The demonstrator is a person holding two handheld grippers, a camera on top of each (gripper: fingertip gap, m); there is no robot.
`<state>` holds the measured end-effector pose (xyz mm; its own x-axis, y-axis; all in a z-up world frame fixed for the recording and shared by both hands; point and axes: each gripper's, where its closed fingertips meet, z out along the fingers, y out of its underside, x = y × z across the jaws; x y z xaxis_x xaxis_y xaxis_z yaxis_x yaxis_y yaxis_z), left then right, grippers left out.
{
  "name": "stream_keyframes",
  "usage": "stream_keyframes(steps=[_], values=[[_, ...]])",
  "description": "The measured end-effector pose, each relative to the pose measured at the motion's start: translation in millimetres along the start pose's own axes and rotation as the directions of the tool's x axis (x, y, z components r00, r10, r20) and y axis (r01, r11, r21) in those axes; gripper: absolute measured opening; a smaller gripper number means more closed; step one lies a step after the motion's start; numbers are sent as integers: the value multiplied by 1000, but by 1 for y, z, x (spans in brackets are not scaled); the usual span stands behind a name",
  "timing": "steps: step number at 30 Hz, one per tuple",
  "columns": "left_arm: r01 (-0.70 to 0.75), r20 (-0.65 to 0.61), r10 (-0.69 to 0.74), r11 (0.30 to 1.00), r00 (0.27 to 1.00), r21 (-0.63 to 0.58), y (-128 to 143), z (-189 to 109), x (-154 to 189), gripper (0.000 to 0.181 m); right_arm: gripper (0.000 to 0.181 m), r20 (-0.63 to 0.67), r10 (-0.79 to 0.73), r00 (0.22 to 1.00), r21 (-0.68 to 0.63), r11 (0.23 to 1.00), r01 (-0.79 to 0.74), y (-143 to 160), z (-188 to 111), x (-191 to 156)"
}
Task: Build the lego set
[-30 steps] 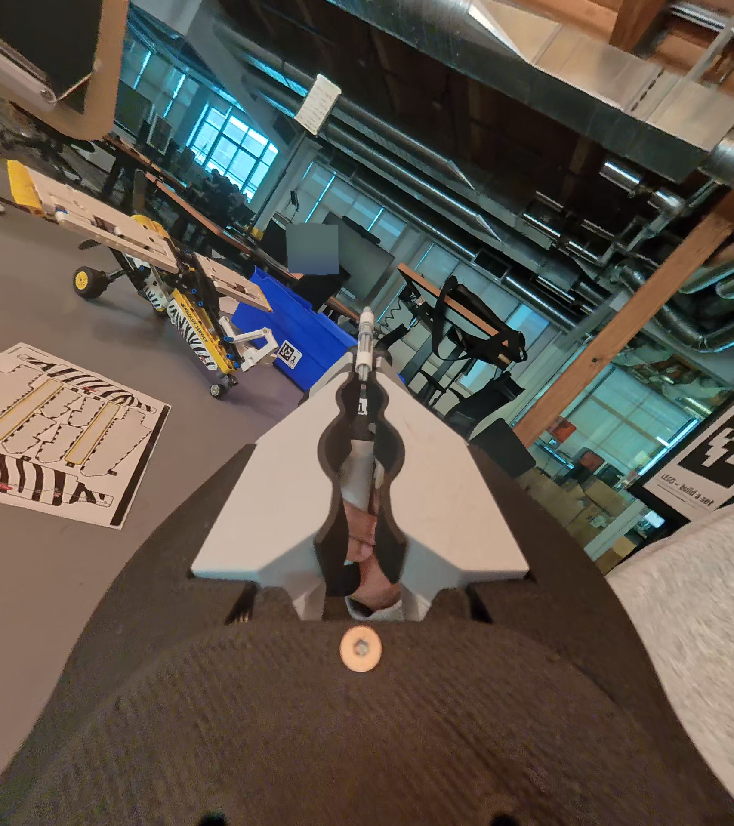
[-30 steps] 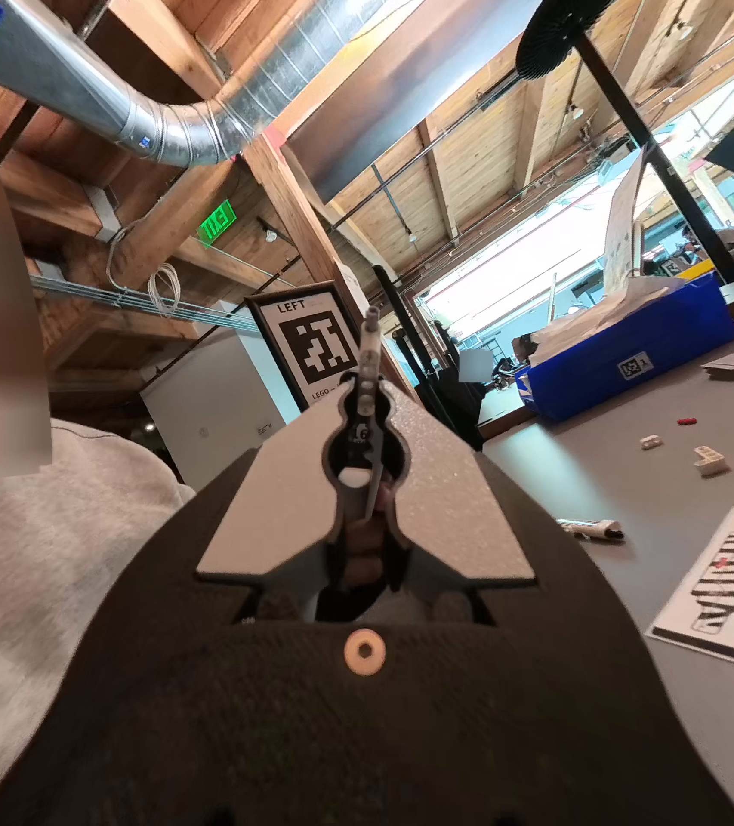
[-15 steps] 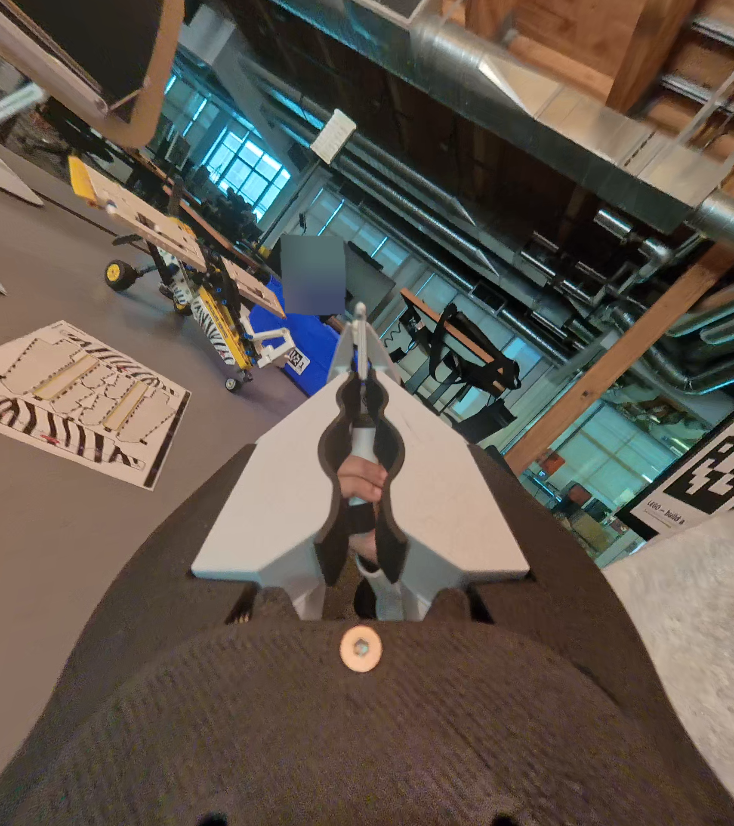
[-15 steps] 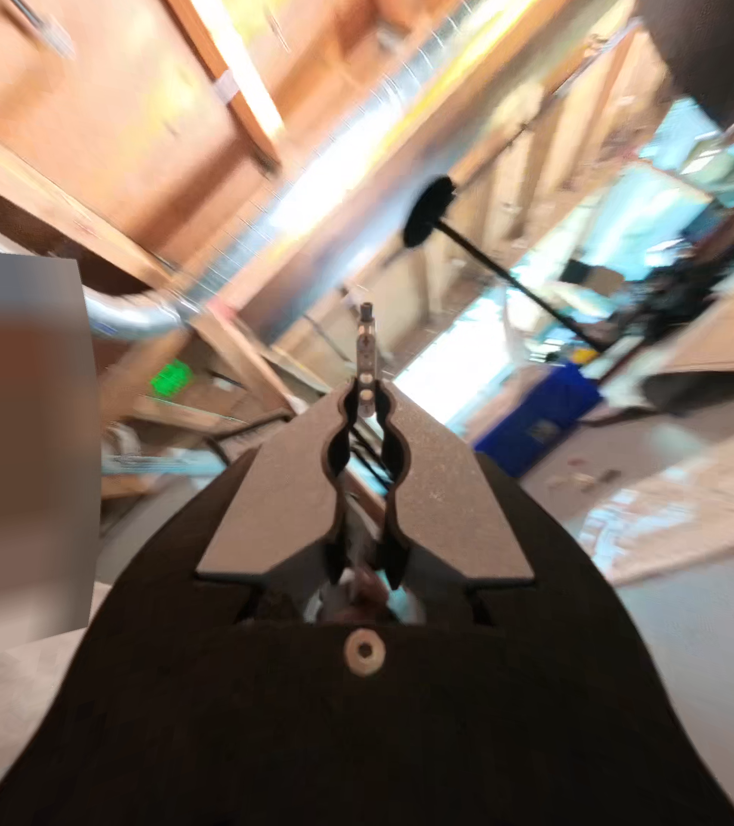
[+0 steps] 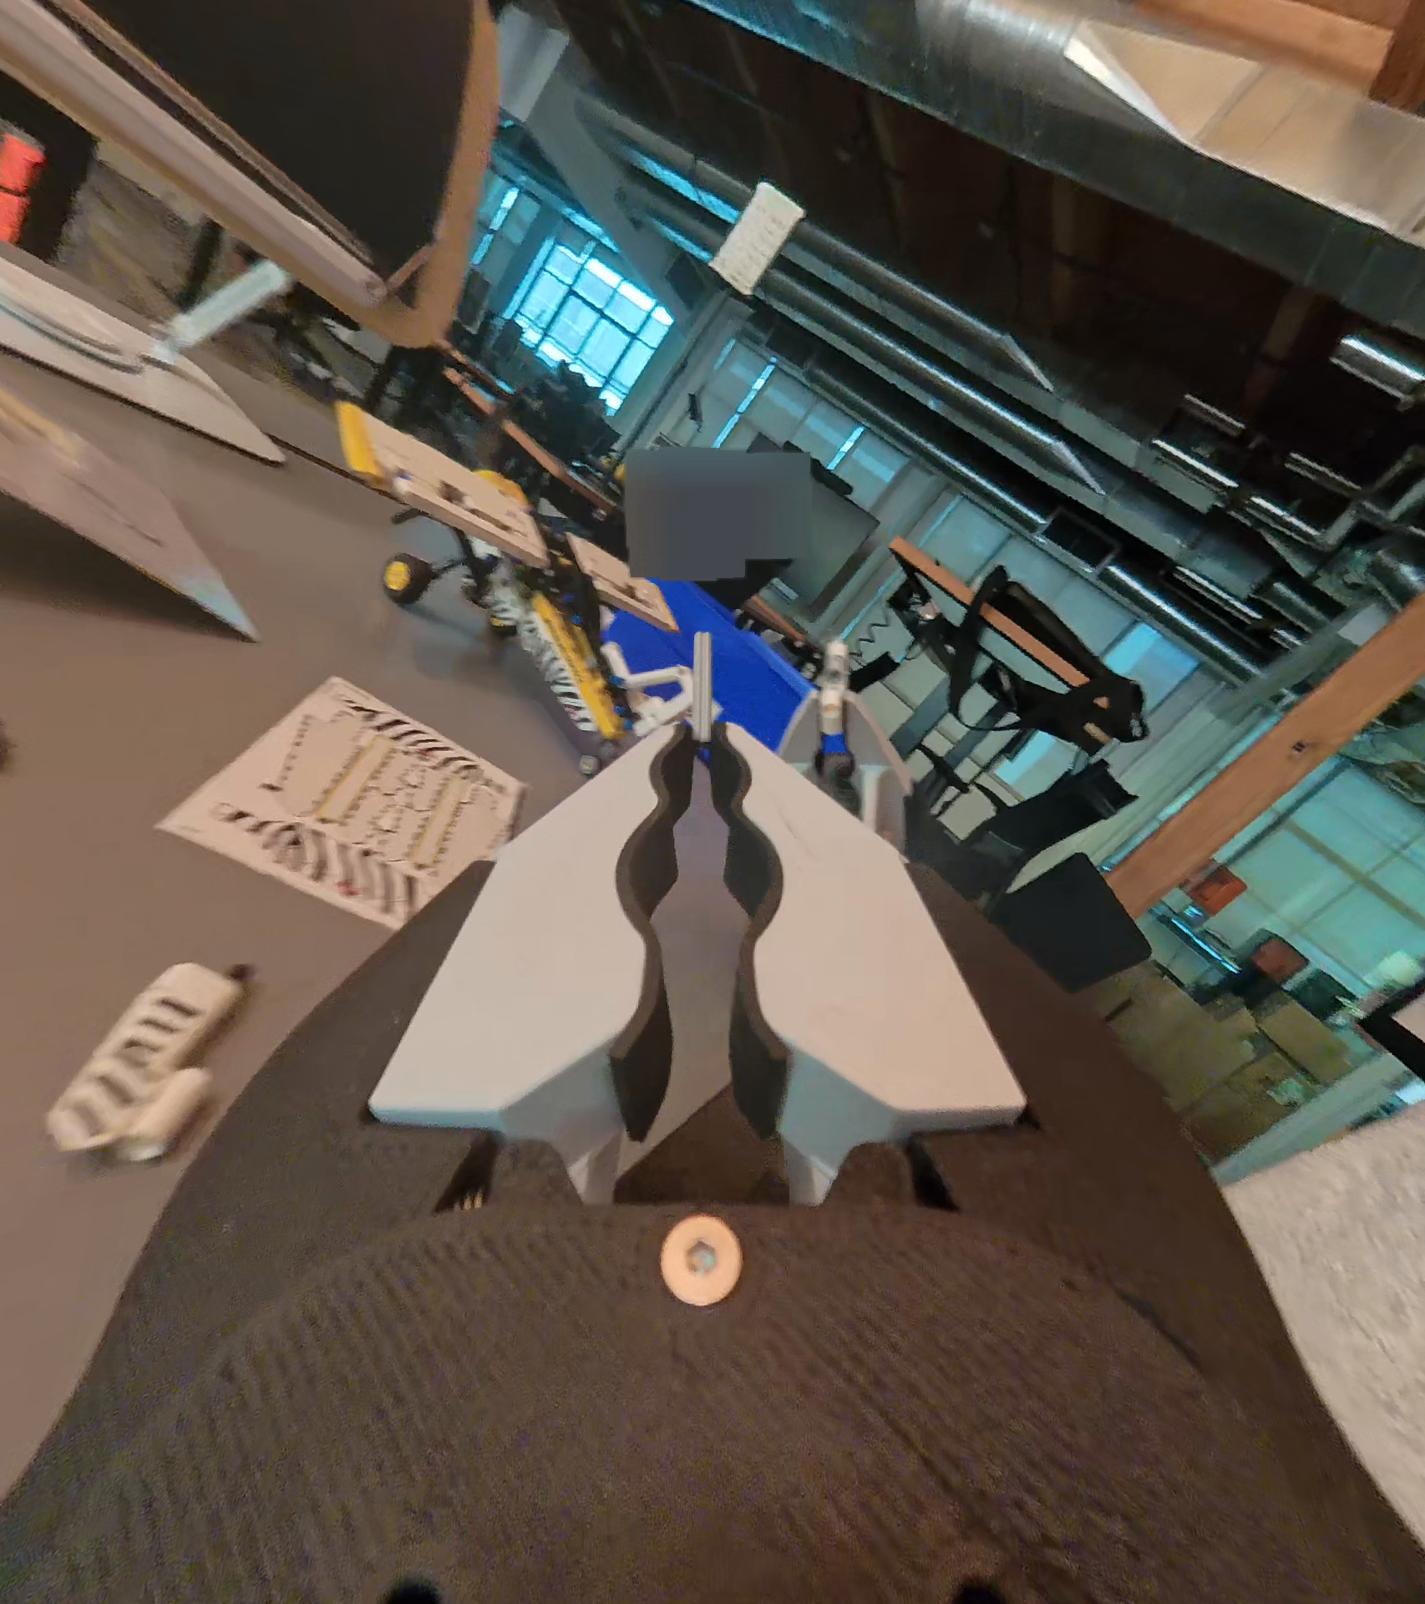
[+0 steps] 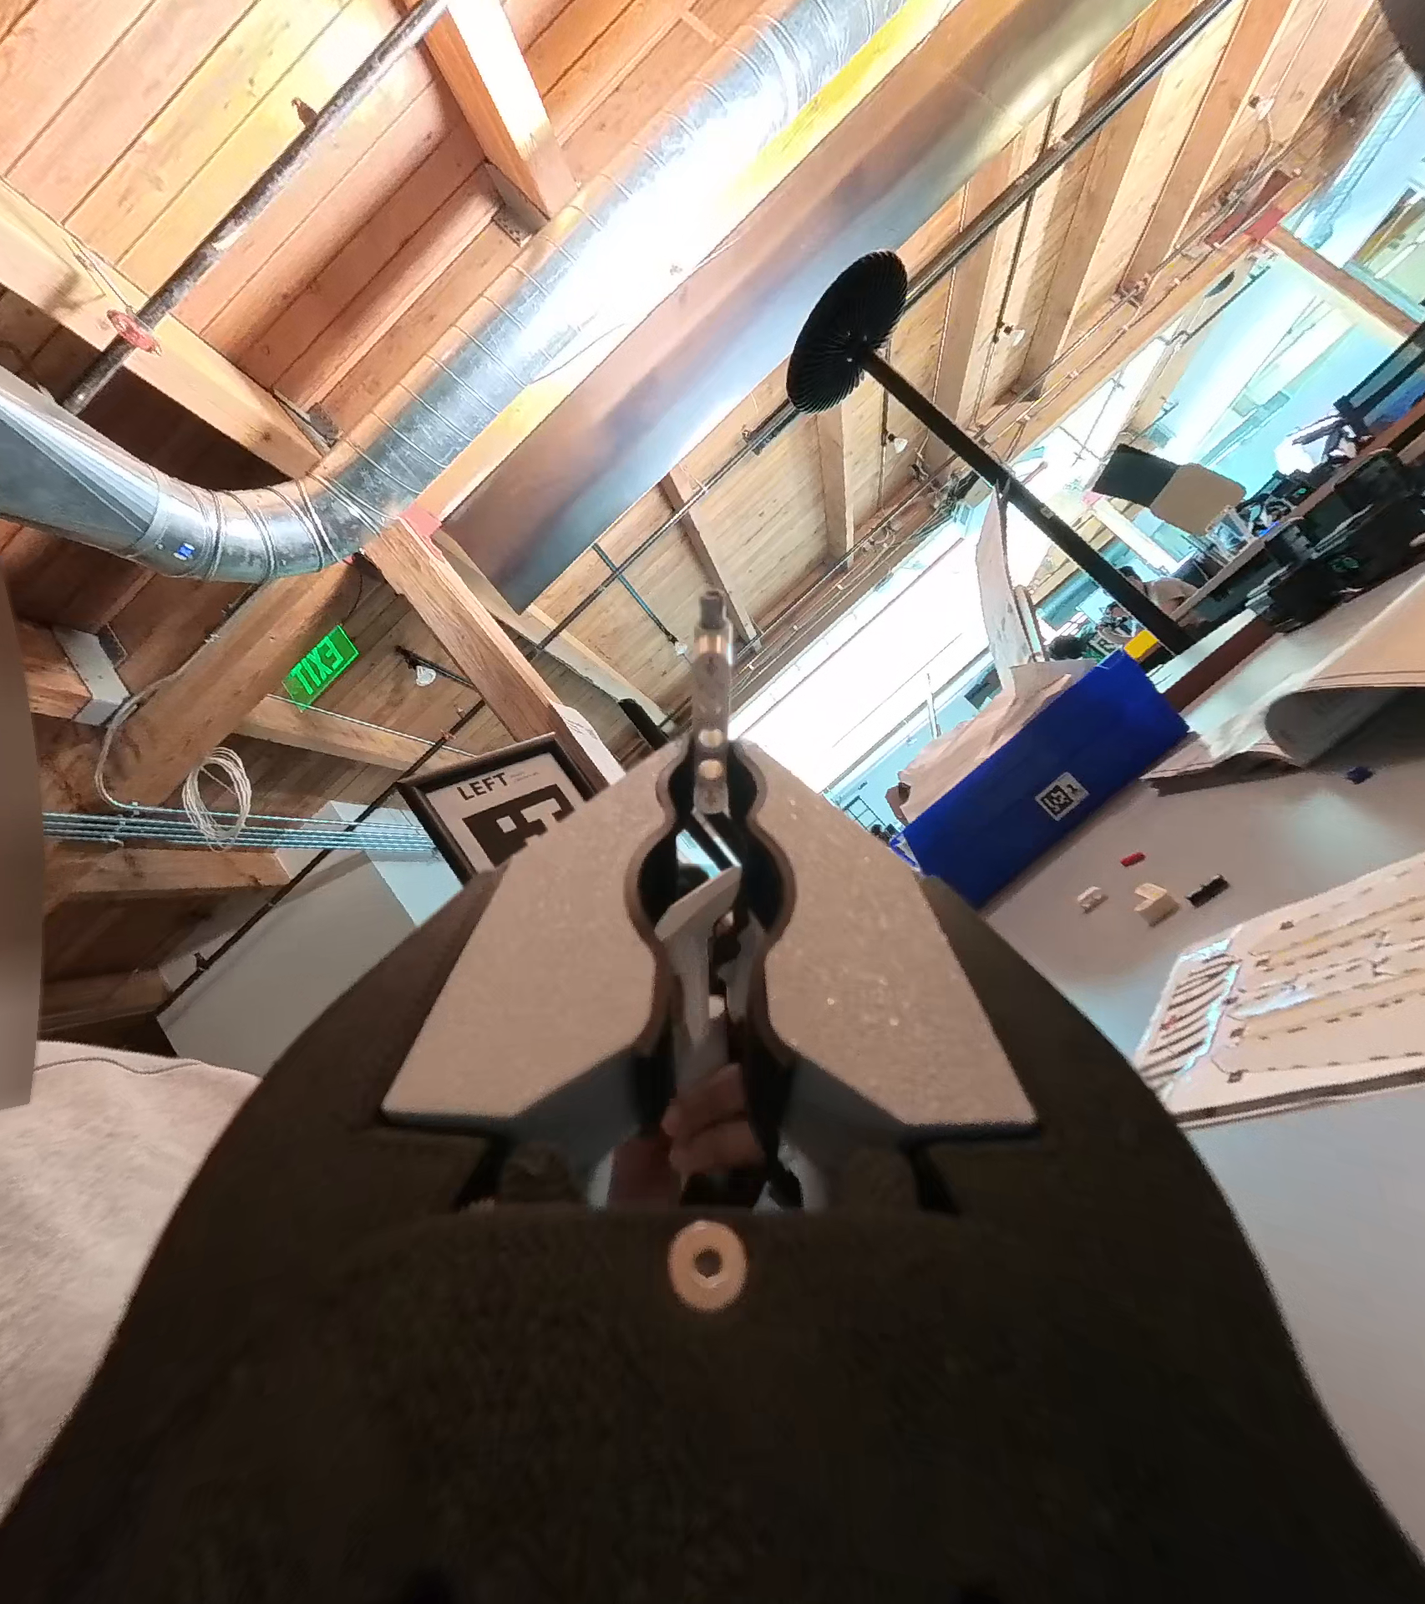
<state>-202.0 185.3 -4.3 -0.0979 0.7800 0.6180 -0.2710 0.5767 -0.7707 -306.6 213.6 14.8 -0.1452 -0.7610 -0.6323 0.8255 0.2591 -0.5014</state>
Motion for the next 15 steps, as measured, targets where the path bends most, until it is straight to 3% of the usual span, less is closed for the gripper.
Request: stream_keyframes(steps=[6, 10, 15], values=[[-22, 275, 60, 990, 960, -140, -32, -50, -79, 3, 5, -60, -72, 996, -75, 995, 68, 10, 3, 4], [4, 454, 164, 938, 876, -346, -40, -87, -144, 4, 5, -191, -201, 961, -205, 965, 161, 26, 13, 24], [2, 555, 291, 884, 779, -467, -66, -116, -208, 5, 5, -259, -248, 934, -349, 925, 148, 52, 45, 54]])
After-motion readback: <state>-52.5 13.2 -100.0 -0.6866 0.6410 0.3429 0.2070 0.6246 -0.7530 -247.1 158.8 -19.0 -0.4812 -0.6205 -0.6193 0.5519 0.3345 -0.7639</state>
